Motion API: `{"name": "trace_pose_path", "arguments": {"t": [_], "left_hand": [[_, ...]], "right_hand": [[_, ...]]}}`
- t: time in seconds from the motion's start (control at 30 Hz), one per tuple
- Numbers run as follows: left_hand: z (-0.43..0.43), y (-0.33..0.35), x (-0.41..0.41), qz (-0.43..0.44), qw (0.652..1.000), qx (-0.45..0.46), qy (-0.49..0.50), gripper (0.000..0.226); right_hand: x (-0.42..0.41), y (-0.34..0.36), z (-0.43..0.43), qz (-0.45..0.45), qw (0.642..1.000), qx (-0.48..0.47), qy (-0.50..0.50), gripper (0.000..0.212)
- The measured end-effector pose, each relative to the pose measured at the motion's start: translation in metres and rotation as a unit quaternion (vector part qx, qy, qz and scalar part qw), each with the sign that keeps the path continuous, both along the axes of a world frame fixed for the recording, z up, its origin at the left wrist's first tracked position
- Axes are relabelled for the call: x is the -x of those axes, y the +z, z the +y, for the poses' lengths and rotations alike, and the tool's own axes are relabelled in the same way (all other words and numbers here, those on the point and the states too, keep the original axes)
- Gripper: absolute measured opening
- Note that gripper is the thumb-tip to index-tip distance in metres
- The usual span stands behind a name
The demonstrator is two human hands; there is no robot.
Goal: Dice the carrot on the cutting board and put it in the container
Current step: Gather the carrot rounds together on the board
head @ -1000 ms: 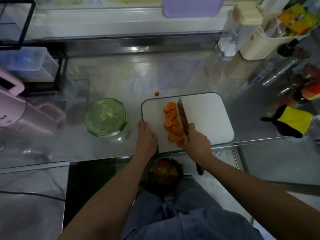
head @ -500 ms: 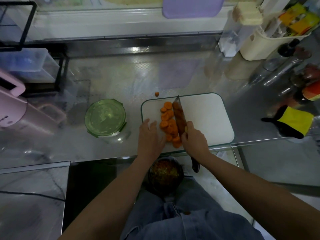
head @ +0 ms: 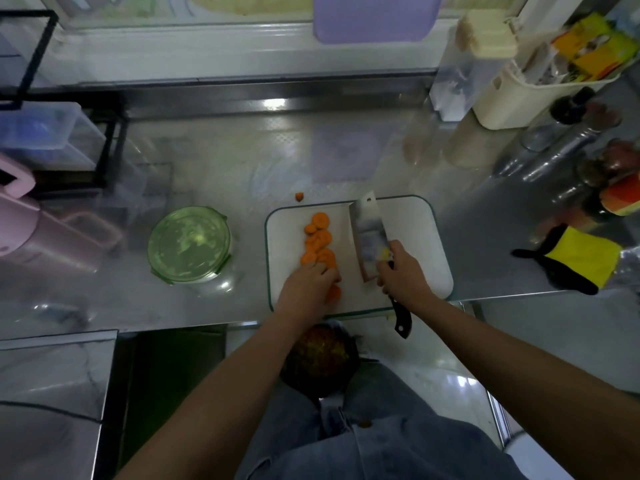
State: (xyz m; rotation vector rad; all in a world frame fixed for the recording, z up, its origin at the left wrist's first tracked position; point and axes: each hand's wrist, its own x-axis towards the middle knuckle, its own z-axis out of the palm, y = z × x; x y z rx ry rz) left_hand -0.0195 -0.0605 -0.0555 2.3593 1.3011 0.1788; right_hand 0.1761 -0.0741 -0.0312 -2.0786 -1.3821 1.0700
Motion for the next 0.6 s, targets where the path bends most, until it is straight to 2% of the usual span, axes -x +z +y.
{"name": "trace_pose_path", "arguments": {"t": [0.07, 0.17, 0.43, 0.6], "left_hand": [[-0.001, 0.004, -0.005, -0.009, 0.999, 0.027, 0.039, 0.029], [0.0, 0.007, -0.009, 0.012, 0.997, 0.049, 0.06, 0.038], [-0.001, 0.01, -0.012, 0.027, 0.998, 0.012, 0.06, 0.025], [0.001, 0.014, -0.019, -0.078, 0.978, 0.041, 0.191, 0.021]], "right_hand": [[-0.003, 0.0, 0.003, 0.013, 1.0, 0.004, 0.0, 0.01], [-0.006, 0.0, 0.005, 0.025, 1.0, 0.008, 0.011, 0.01], [-0.016, -0.002, 0.007, 0.035, 0.999, 0.009, 0.024, 0.015], [-0.027, -0.001, 0.006, 0.05, 0.999, 0.005, 0.009, 0.014]]}}
